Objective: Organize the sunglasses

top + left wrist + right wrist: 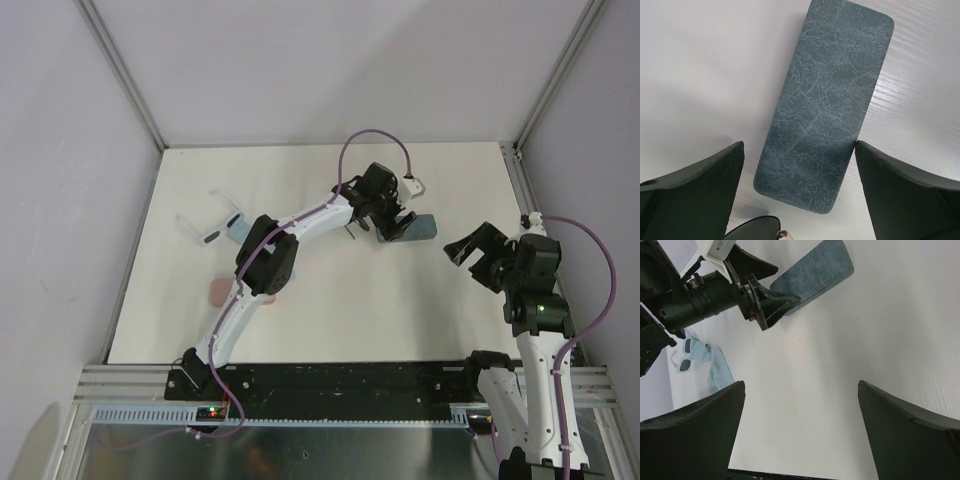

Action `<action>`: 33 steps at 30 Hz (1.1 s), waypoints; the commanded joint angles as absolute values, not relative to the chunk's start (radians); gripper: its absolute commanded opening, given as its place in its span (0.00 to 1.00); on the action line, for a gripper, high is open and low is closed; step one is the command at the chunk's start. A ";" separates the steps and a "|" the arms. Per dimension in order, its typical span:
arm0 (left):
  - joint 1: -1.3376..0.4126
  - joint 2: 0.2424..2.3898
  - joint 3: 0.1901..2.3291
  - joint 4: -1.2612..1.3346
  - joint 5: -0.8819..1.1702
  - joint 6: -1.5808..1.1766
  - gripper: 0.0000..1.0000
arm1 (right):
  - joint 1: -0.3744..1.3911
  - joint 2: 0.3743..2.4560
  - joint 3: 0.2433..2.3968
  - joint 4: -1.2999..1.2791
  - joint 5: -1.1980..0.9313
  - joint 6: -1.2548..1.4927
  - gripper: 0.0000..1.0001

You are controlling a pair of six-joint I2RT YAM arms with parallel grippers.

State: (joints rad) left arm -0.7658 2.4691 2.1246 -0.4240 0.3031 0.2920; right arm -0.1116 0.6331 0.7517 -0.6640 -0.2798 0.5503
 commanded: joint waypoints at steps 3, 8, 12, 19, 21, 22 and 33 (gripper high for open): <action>-0.758 2.471 2.172 -0.436 0.389 0.282 0.95 | -0.116 0.652 0.754 -0.626 -0.324 0.574 0.99; -0.758 2.471 2.168 -0.457 0.431 0.290 0.98 | -0.118 0.661 0.749 -0.624 -0.337 0.577 0.99; -0.759 2.471 2.167 -0.466 0.445 0.305 0.89 | -0.119 0.659 0.749 -0.624 -0.343 0.580 0.99; -0.762 2.453 2.151 -0.475 0.460 0.305 0.64 | -0.122 0.661 0.748 -0.626 -0.346 0.580 0.99; -0.766 2.435 2.128 -0.475 0.494 0.306 0.66 | -0.123 0.661 0.748 -0.626 -0.347 0.580 0.99; -0.771 2.424 2.114 -0.475 0.505 0.307 0.69 | -0.123 0.661 0.747 -0.626 -0.347 0.580 0.99; -0.833 2.415 2.092 -0.476 0.361 0.344 0.84 | -0.128 0.653 0.738 -0.628 -0.374 0.581 0.99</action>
State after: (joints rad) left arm -0.8181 2.4668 2.0846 -0.4774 0.3870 0.3214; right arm -0.1219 0.6640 0.7345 -0.6537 -0.3420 0.5758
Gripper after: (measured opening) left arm 0.914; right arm 0.992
